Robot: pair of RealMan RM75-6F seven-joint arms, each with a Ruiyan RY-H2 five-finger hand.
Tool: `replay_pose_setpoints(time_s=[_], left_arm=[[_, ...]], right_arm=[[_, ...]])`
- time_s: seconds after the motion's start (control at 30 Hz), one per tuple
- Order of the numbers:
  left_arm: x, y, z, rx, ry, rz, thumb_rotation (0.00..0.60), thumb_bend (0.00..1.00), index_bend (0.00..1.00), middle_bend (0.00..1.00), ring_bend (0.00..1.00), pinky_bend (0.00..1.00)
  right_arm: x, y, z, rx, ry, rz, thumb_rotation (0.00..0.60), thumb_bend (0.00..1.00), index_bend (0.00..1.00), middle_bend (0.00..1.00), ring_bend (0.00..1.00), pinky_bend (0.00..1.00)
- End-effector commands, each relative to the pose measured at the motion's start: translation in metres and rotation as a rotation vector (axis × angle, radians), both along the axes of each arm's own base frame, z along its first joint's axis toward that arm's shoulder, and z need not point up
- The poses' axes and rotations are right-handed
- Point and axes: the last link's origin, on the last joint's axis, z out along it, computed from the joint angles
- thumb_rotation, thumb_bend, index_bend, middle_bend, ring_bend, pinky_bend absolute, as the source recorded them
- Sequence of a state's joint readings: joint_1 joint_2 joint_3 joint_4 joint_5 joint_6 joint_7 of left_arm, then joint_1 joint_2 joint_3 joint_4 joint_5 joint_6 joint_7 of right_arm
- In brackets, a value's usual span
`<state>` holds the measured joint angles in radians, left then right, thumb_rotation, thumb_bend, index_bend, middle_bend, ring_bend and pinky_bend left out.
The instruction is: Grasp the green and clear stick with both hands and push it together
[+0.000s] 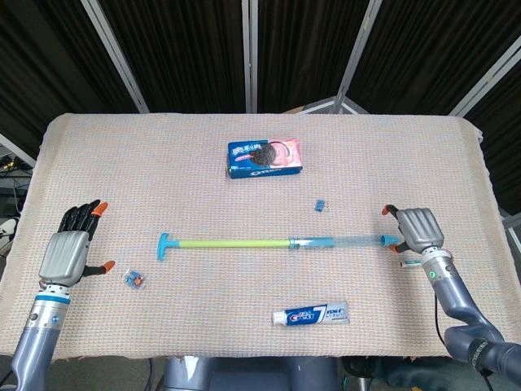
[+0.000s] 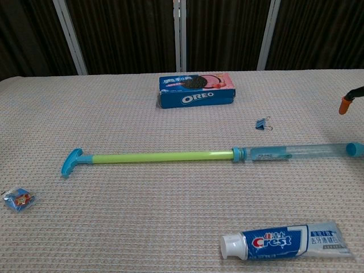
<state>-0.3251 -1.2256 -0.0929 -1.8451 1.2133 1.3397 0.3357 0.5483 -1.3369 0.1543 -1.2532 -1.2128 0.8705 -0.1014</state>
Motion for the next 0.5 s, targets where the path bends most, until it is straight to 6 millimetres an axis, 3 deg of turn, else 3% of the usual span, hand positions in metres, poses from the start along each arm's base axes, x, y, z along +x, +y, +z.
replay_pose_setpoints(time_s=[0.03,0.5], left_arm=[[0.0,0.0,-0.001,-0.002,0.003,0.0,0.6,0.0,0.0,0.0,0.0,0.0],[-0.001,0.001,-0.004,-0.013,0.009,0.012,0.6,0.0,0.0,0.0,0.0,0.0]], right_arm=[[0.0,-0.005,-0.01,0.021,0.017,0.001,0.6,0.1,0.37,1.0,1.0,1.0],[0.001,-0.001,-0.033,0.073,0.025,0.004,0.6,0.15,0.43,1.0,1.0,1.0]])
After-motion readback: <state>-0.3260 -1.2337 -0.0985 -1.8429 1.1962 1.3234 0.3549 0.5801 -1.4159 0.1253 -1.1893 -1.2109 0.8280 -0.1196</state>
